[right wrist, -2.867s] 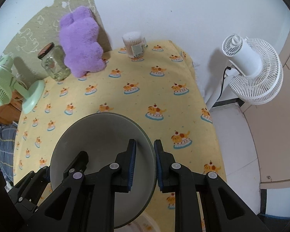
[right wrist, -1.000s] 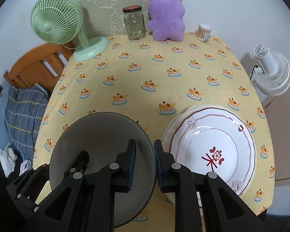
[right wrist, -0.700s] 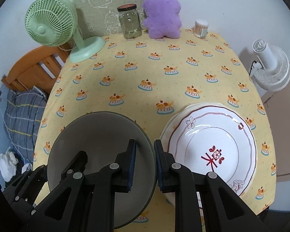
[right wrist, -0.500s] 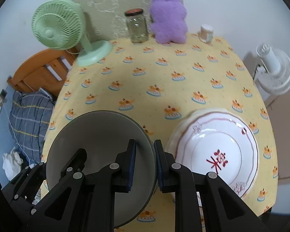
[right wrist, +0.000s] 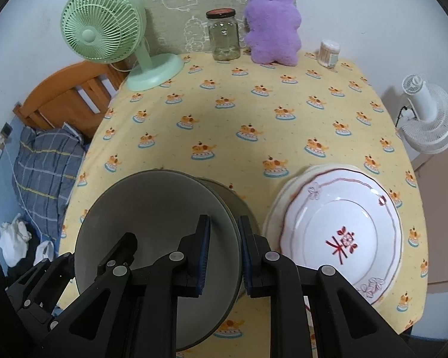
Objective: Organize plates and bowls
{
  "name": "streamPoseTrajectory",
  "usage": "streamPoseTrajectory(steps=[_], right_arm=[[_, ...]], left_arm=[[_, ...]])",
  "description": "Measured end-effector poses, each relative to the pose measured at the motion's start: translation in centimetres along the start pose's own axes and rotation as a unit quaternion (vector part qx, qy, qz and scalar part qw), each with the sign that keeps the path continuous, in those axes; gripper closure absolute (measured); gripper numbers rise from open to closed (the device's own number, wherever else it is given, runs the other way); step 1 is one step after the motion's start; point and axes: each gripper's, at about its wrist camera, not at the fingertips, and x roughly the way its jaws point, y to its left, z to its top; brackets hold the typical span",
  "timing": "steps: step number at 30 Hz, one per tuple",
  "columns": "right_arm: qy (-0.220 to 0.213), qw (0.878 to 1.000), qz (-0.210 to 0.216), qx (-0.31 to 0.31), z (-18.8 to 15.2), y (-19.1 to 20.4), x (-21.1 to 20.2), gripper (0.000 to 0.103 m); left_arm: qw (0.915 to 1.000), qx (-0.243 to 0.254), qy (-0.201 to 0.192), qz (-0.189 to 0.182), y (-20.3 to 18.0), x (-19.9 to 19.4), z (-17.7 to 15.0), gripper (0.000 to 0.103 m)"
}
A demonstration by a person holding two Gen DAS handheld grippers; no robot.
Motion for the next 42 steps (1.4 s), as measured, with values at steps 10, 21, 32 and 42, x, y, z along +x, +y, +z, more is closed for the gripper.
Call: streamPoseTrajectory(steps=[10,21,32,42], right_arm=[[0.0,1.0,-0.006,0.01,-0.5,-1.4,0.3,0.081],[-0.007,1.0,-0.016,-0.01,0.0,-1.1,2.5,0.081],[0.013,1.0,-0.015,-0.017,0.0,-1.3,3.5,0.08],[0.028,0.999,0.014,0.018,-1.4,-2.3,1.6,0.066]], left_arm=[[1.0,0.006,-0.001,-0.005,-1.3,0.7,-0.4,0.076],[0.9999,-0.007,0.008,-0.005,-1.1,2.9,-0.3,0.077],[0.9998,0.007,0.018,-0.003,-1.4,3.6,-0.3,0.068],[0.9991,0.023,0.018,-0.03,-0.7,1.4,-1.1,0.036]])
